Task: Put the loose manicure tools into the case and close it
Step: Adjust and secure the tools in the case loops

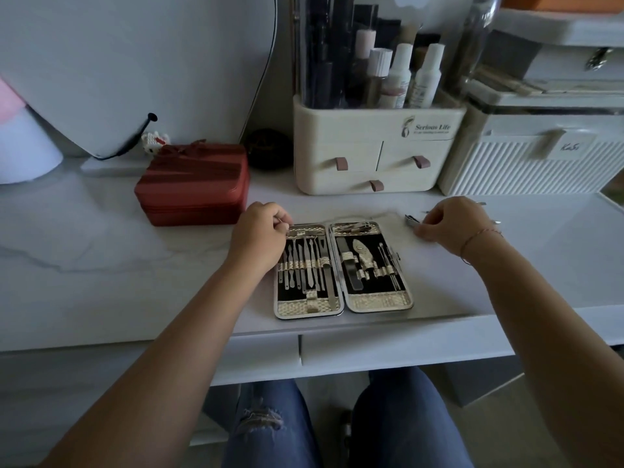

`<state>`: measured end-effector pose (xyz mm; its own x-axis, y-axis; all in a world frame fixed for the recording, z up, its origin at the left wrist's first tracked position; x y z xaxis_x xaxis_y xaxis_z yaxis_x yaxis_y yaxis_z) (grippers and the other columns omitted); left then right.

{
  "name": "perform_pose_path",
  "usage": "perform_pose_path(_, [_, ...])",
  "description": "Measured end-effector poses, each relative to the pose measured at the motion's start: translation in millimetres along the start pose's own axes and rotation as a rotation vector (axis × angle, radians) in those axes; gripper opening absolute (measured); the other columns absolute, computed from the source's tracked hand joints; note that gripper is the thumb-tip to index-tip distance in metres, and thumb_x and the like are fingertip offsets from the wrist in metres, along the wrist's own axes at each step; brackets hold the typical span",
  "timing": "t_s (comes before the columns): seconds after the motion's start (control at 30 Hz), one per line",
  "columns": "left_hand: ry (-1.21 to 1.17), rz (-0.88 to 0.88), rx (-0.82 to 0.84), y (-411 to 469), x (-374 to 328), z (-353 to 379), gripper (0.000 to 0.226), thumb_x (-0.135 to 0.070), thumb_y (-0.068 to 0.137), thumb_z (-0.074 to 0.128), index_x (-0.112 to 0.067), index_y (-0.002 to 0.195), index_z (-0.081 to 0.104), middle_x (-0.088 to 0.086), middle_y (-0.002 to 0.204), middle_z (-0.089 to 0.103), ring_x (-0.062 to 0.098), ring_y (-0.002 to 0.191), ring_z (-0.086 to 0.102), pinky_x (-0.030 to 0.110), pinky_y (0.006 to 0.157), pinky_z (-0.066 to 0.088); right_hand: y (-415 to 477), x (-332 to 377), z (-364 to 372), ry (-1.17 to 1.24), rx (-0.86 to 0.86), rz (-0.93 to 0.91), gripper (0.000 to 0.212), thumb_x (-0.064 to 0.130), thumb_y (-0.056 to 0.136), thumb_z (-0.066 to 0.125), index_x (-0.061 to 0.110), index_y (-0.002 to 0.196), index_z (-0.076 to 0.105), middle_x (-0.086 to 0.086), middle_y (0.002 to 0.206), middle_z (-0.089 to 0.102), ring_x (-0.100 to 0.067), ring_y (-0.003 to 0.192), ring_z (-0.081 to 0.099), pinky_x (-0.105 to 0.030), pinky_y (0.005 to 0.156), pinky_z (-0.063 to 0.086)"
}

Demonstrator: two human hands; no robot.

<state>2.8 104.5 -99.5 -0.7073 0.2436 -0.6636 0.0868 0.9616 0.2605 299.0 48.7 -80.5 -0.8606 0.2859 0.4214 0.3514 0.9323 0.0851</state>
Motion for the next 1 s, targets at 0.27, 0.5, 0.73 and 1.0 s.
perform_pose_path(0.27, [-0.051,0.085,-0.128,-4,-9,-12,0.011,-0.014,0.088,0.06,-0.009,0.093,0.068,0.01,0.097,0.062,0.023,0.088,0.058,0.033,0.078,0.046,-39,49,7,0.616,0.069,-0.158,0.017,0.03,0.078,0.072,0.016,0.07,0.066,0.005,0.047,0.06,0.0,0.037,0.047,-0.014,0.044,0.043])
perform_pose_path(0.5, [-0.713,-0.032,0.231,-40,-47,8,0.02,-0.037,0.084,0.064,-0.022,0.095,0.073,-0.006,0.09,0.075,0.006,0.088,0.068,0.023,0.083,0.052,-64,98,41,1.164,0.323,-0.096,0.015,0.021,0.081,0.068,0.015,0.068,0.066,0.004,0.056,0.062,-0.006,0.044,0.047,-0.018,0.047,0.043])
perform_pose_path(0.73, [-0.842,-0.089,0.195,-48,-40,5,0.01,-0.016,0.083,0.068,-0.018,0.092,0.073,0.003,0.081,0.075,0.017,0.075,0.072,0.022,0.069,0.055,-67,105,46,1.204,0.285,-0.083,0.009,0.012,0.087,0.062,0.009,0.079,0.067,-0.001,0.057,0.066,-0.006,0.044,0.051,-0.016,0.044,0.041])
perform_pose_path(1.0, [-0.497,0.026,0.156,-47,-33,-1,0.011,-0.023,0.085,0.066,-0.031,0.077,0.068,-0.005,0.059,0.066,0.002,0.051,0.057,0.019,0.057,0.047,-67,119,7,0.946,0.108,-0.322,0.006,0.008,0.082,0.068,0.014,0.084,0.069,0.001,0.06,0.069,-0.009,0.051,0.061,-0.015,0.05,0.047])
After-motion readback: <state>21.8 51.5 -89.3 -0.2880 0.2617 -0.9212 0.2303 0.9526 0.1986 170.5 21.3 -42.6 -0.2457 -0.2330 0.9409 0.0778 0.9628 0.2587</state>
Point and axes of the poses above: each hand's wrist, its own y-axis towards the middle knuckle, its own z-axis out of the palm, x = y × z, the point moved 8 cm from there along y, towards the middle knuckle
